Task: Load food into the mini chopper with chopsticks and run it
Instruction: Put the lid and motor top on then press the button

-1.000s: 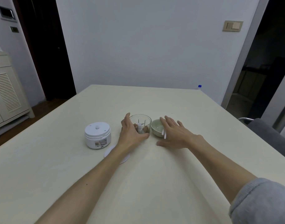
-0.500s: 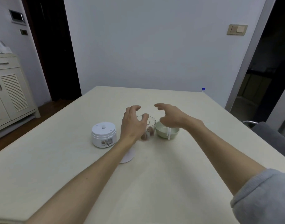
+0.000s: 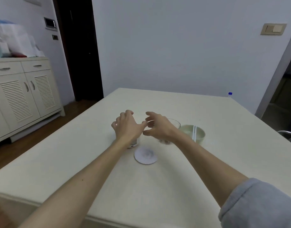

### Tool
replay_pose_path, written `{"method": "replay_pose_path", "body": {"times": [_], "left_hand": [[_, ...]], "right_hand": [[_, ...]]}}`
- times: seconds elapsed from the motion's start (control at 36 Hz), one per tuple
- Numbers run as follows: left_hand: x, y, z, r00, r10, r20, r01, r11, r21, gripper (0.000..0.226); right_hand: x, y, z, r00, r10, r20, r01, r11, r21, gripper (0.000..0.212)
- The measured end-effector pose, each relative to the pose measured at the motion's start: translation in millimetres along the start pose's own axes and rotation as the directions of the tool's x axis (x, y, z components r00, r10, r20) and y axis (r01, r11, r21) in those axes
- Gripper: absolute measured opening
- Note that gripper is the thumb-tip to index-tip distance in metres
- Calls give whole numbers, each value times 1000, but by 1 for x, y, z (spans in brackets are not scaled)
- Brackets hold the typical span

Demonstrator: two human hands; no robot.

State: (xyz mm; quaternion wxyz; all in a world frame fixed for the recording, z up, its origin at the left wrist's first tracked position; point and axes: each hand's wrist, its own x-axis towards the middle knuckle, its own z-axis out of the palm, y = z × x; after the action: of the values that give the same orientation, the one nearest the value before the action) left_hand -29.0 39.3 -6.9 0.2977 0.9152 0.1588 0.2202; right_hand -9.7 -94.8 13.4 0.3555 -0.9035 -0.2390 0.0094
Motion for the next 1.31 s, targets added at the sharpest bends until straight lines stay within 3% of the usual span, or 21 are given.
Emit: {"method": "replay_pose_path", "body": {"times": [0.14,0.25,0.36,0.5,0.75,0.97,1.11,1.31], "left_hand": [[1,-16,-2,995,-65,80,63,998,23,79],[-2,-22,1,994,-41,104,40,999,15,83],[-6,-23,4,991,-19,136,15,1000,25,83],[-7,-24,6,991,7,137,-19,996,87,77],[-9,-23,9,996,85,39,-90,984,154,73],[-11,-19,11,987,158,-1,-158,983,94,57],[-8,-10,6,984,173,-41,-177,975,-134,42],[-5,7,-5,986,132,-102,-167,837,-521,23]], "right_hand": [[3,-3,19,999,6,44,-6,1000,6,81],[3,-2,30,997,18,76,-10,994,-108,74],[1,0,32,995,33,97,-10,973,-229,38],[-3,-1,25,986,71,150,-19,947,-320,52],[-8,-6,15,927,204,313,-29,874,-486,35],[-12,-5,18,919,143,368,51,881,-469,31],[-11,-3,10,936,127,329,25,907,-420,21],[-15,0,-32,946,121,302,-81,986,-143,19]]}}
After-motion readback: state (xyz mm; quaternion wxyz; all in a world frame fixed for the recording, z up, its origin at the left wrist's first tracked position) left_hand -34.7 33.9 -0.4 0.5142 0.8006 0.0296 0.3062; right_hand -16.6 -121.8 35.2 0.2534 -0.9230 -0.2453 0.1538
